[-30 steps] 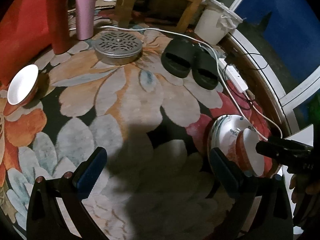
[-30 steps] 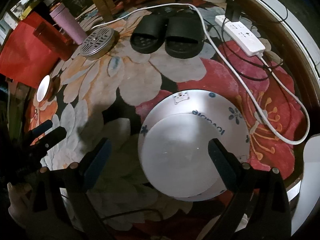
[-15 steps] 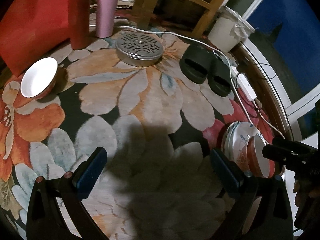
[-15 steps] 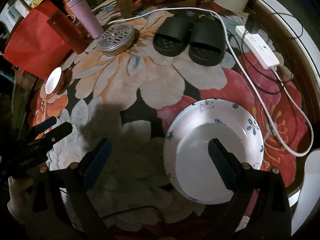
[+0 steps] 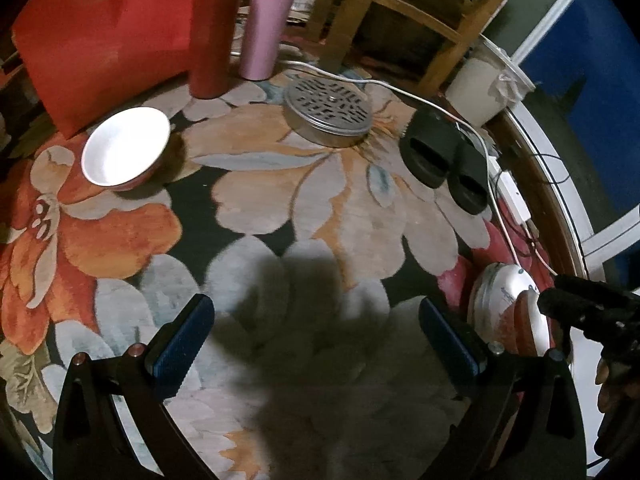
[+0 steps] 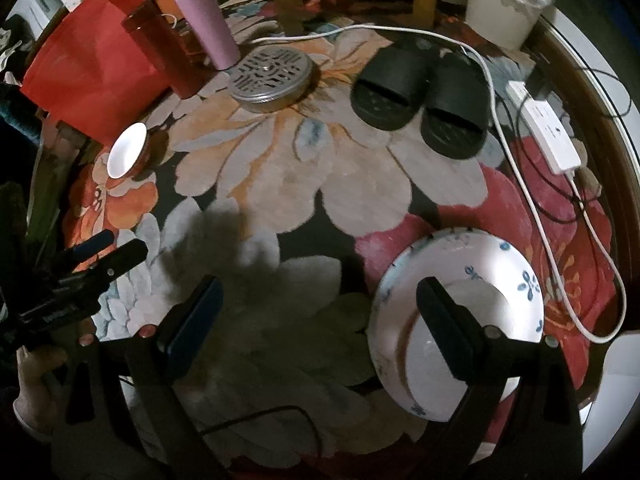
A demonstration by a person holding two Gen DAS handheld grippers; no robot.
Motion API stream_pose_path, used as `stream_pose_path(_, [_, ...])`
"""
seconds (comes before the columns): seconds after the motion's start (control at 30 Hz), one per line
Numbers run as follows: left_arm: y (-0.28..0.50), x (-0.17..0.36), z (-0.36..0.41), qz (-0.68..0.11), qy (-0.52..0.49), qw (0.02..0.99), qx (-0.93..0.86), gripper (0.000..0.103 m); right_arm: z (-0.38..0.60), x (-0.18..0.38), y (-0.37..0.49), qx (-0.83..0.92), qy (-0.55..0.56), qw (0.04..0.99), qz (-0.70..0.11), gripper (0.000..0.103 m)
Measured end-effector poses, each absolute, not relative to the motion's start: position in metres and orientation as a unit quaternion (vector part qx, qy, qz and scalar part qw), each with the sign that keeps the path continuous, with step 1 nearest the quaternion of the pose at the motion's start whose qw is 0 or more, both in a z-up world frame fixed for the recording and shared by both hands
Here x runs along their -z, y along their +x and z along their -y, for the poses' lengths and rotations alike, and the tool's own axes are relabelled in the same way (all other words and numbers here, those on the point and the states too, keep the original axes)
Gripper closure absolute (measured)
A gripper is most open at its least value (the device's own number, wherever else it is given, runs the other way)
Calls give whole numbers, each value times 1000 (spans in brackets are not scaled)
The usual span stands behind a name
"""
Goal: Organize plates and bowls
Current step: 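Withdraw the right gripper and move it toward the other small bowl, then grasp the rim of the second small red-backed bowl with the right gripper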
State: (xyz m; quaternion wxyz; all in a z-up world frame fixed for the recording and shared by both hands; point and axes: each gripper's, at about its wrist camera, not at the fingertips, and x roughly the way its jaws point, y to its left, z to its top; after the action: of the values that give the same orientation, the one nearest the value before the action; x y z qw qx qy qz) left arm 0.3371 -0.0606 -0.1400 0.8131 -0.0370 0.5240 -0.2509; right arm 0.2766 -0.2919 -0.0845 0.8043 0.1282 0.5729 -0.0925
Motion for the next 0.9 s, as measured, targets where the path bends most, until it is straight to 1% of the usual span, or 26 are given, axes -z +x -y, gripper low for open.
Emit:
stream_pose_path(0.47, [349,139,27,-522,-55,821,225,1,269,82,301,75,119,805,-576,5])
stream_pose_path(0.9, [372,149,-20,-530,-88,825,175,1,223,93,349,27,109,797,-593,5])
